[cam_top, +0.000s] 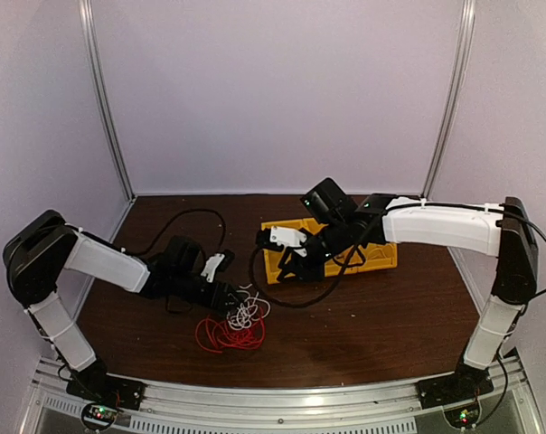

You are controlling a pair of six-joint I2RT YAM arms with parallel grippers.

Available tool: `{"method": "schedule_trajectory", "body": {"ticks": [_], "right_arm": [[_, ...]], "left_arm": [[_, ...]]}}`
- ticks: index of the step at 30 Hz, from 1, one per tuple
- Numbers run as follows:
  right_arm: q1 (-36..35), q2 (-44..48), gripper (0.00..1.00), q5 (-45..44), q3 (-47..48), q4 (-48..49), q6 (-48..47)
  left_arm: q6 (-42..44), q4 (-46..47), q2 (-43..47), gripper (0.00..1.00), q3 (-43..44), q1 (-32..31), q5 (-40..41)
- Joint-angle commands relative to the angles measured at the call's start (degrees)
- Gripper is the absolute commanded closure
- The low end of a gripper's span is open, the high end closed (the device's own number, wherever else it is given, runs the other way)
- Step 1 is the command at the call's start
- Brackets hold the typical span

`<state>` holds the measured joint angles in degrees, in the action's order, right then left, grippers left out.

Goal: Untangle the cables
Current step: Move the tangled cables at the corner of the board.

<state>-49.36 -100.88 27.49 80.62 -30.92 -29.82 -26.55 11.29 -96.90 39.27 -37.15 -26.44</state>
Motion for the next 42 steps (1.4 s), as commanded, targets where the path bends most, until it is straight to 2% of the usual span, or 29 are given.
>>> {"method": "schedule_trajectory", "body": {"ticks": [1,4,11,13,16,20,26,31,37,42], "right_arm": [[0.26,-1.77,0.66,-1.31,-0.37,0.9,-0.27],[0.3,-2.28,0.66,-1.08,-0.91,1.09,-0.47],[0.46,-3.8,0.67,0.15,-2.78,2.5,-0.06],[0.38,-5.15,0.69,0.14,-2.35,3.04,0.69],[0.41,-7.86,0.72,-0.63,-1.02,3.92,2.38],[0.43,-12.52,0.73,-0.01,3.18,3.24,5.16],[0.45,-17.96,0.76,1.59,8.51,1.23,8.98],[0.42,-19.88,0.72,1.29,8.89,2.06,12.55],[0.44,-22.49,0.73,0.3,10.37,1.62,14.53],[0.42,-25.07,0.74,4.04,12.36,0.91,16.52]], "left_arm": [[2.69,3.8,3.92,0.52,-1.57,-4.96,0.12],[3.62,1.16,5.74,0.5,-0.65,-5.74,2.35],[4.74,-12.2,12.03,0.35,3.91,-5.4,9.44],[4.82,-17.08,12.06,0.33,6.19,-4.7,12.52],[4.38,-19.64,12.14,0.33,8.47,-3.26,16.65],[0.96,-17.02,14.16,0.33,8.34,-2.41,22.19],[-4.86,-6.78,18.78,0.34,2.9,-2.4,25.57],[-5.7,-6.26,20.22,0.34,2.35,-2.4,27.95],[-4.89,-7.02,21.37,0.34,2.39,-2.4,28.33],[-4.85,-6.9,21.54,0.34,1.75,-2.4,28.34]]}}
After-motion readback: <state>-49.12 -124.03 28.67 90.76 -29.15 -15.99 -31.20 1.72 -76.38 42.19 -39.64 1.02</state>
